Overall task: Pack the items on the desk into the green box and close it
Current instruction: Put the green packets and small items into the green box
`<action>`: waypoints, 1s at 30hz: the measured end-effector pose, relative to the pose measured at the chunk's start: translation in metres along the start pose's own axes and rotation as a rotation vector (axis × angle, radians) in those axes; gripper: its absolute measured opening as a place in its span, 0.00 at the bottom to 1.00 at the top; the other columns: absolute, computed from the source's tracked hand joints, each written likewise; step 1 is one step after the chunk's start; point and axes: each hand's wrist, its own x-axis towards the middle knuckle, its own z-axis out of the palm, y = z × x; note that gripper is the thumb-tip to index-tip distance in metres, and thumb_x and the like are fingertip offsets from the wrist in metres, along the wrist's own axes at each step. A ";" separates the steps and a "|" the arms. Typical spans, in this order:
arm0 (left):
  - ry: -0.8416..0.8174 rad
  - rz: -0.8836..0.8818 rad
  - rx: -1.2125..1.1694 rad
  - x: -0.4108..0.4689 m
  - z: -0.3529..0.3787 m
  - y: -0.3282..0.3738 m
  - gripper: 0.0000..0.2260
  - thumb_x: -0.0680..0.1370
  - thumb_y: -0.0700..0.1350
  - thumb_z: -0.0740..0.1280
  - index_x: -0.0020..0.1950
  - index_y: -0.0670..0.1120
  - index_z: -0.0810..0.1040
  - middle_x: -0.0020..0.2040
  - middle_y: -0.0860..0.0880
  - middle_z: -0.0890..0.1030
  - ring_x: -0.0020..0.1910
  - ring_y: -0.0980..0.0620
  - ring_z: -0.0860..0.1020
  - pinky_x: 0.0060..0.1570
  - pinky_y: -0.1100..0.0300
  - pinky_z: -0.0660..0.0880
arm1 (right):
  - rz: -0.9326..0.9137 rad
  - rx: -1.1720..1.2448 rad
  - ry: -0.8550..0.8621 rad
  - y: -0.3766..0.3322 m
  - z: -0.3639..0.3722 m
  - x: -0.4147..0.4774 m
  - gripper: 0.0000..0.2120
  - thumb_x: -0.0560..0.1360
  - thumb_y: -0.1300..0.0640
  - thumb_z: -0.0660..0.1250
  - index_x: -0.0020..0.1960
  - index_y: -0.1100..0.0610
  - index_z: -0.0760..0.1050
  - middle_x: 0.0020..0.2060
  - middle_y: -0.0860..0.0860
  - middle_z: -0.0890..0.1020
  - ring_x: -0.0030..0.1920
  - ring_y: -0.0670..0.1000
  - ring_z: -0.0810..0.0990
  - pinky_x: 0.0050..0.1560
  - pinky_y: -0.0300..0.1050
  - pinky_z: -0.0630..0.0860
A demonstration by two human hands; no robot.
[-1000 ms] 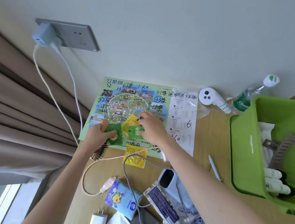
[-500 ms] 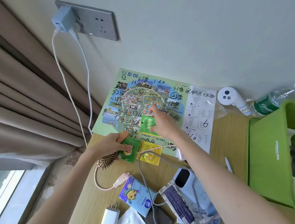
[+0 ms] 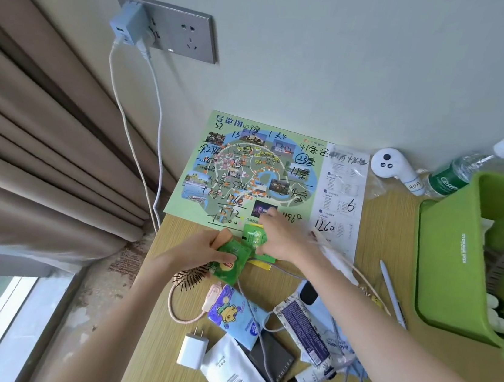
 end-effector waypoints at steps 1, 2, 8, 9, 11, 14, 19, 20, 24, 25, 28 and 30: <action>0.022 0.006 -0.007 -0.001 0.000 -0.002 0.13 0.75 0.45 0.73 0.56 0.42 0.76 0.52 0.44 0.82 0.48 0.44 0.82 0.32 0.59 0.76 | -0.012 -0.040 0.069 -0.003 0.005 -0.003 0.27 0.70 0.52 0.75 0.62 0.61 0.69 0.57 0.53 0.72 0.51 0.50 0.73 0.46 0.45 0.76; 0.047 0.015 -0.009 -0.001 0.000 -0.003 0.13 0.75 0.45 0.72 0.56 0.41 0.76 0.51 0.44 0.82 0.47 0.45 0.82 0.33 0.60 0.75 | -0.018 -0.048 0.124 -0.005 0.011 -0.005 0.25 0.70 0.54 0.76 0.60 0.61 0.68 0.56 0.54 0.73 0.51 0.50 0.73 0.47 0.44 0.76; 0.164 0.010 -0.072 -0.004 0.000 -0.007 0.14 0.76 0.44 0.71 0.57 0.37 0.76 0.51 0.41 0.81 0.50 0.42 0.81 0.40 0.53 0.77 | 0.058 -0.059 0.150 -0.008 0.019 -0.005 0.23 0.70 0.52 0.76 0.58 0.61 0.73 0.54 0.54 0.78 0.55 0.54 0.74 0.58 0.47 0.71; 0.182 0.010 -0.080 -0.005 0.000 -0.006 0.14 0.77 0.44 0.70 0.56 0.37 0.76 0.51 0.41 0.81 0.50 0.41 0.81 0.43 0.49 0.78 | 0.074 -0.024 0.130 -0.008 0.019 -0.005 0.22 0.70 0.51 0.75 0.57 0.61 0.74 0.54 0.54 0.77 0.55 0.54 0.74 0.57 0.46 0.70; 0.216 0.009 -0.121 -0.007 0.001 -0.002 0.12 0.77 0.44 0.70 0.55 0.37 0.75 0.49 0.42 0.80 0.47 0.44 0.80 0.43 0.48 0.79 | 0.110 0.143 0.113 -0.007 0.015 -0.008 0.25 0.71 0.51 0.75 0.61 0.62 0.73 0.57 0.55 0.76 0.58 0.55 0.74 0.56 0.47 0.71; 0.246 0.036 -0.277 -0.012 0.003 0.011 0.07 0.78 0.42 0.68 0.52 0.40 0.76 0.46 0.42 0.80 0.38 0.47 0.80 0.29 0.55 0.80 | 0.211 0.549 0.175 -0.001 0.002 -0.017 0.29 0.75 0.52 0.70 0.71 0.60 0.65 0.66 0.56 0.75 0.62 0.56 0.75 0.60 0.50 0.73; 0.292 0.176 -0.408 -0.020 0.013 0.055 0.06 0.79 0.41 0.67 0.50 0.39 0.79 0.42 0.43 0.84 0.35 0.50 0.81 0.33 0.56 0.79 | 0.258 1.073 0.352 0.007 -0.030 -0.041 0.23 0.80 0.55 0.64 0.73 0.59 0.64 0.69 0.54 0.72 0.70 0.56 0.70 0.69 0.55 0.67; 0.295 0.209 -0.413 -0.021 0.017 0.066 0.06 0.79 0.42 0.68 0.50 0.39 0.78 0.42 0.44 0.83 0.32 0.52 0.81 0.30 0.58 0.78 | 0.243 1.203 0.336 0.008 -0.036 -0.048 0.22 0.80 0.55 0.64 0.72 0.57 0.65 0.69 0.54 0.73 0.69 0.56 0.71 0.70 0.57 0.67; 0.344 0.331 -0.378 -0.023 0.037 0.113 0.11 0.77 0.42 0.70 0.52 0.35 0.75 0.42 0.41 0.79 0.34 0.49 0.79 0.29 0.58 0.79 | 0.226 1.481 0.275 0.023 -0.055 -0.082 0.27 0.79 0.47 0.64 0.74 0.53 0.62 0.72 0.49 0.69 0.70 0.57 0.70 0.69 0.52 0.67; 0.356 0.357 -0.360 -0.024 0.043 0.124 0.12 0.77 0.42 0.70 0.53 0.34 0.74 0.42 0.39 0.78 0.36 0.46 0.79 0.30 0.56 0.80 | 0.211 1.493 0.284 0.027 -0.061 -0.094 0.28 0.78 0.45 0.64 0.74 0.52 0.62 0.70 0.45 0.69 0.69 0.51 0.70 0.67 0.47 0.65; 0.373 0.438 -0.293 -0.027 0.062 0.155 0.14 0.75 0.42 0.72 0.49 0.34 0.71 0.40 0.39 0.76 0.36 0.42 0.78 0.30 0.55 0.80 | 0.170 1.506 0.322 0.047 -0.074 -0.123 0.34 0.77 0.41 0.64 0.76 0.52 0.57 0.58 0.32 0.64 0.53 0.36 0.68 0.60 0.42 0.62; 0.357 0.473 -0.270 -0.029 0.077 0.175 0.14 0.75 0.44 0.73 0.44 0.38 0.70 0.38 0.41 0.74 0.37 0.37 0.79 0.33 0.49 0.81 | 0.161 1.511 0.360 0.063 -0.078 -0.140 0.36 0.75 0.39 0.65 0.77 0.52 0.55 0.63 0.36 0.65 0.57 0.38 0.65 0.59 0.41 0.61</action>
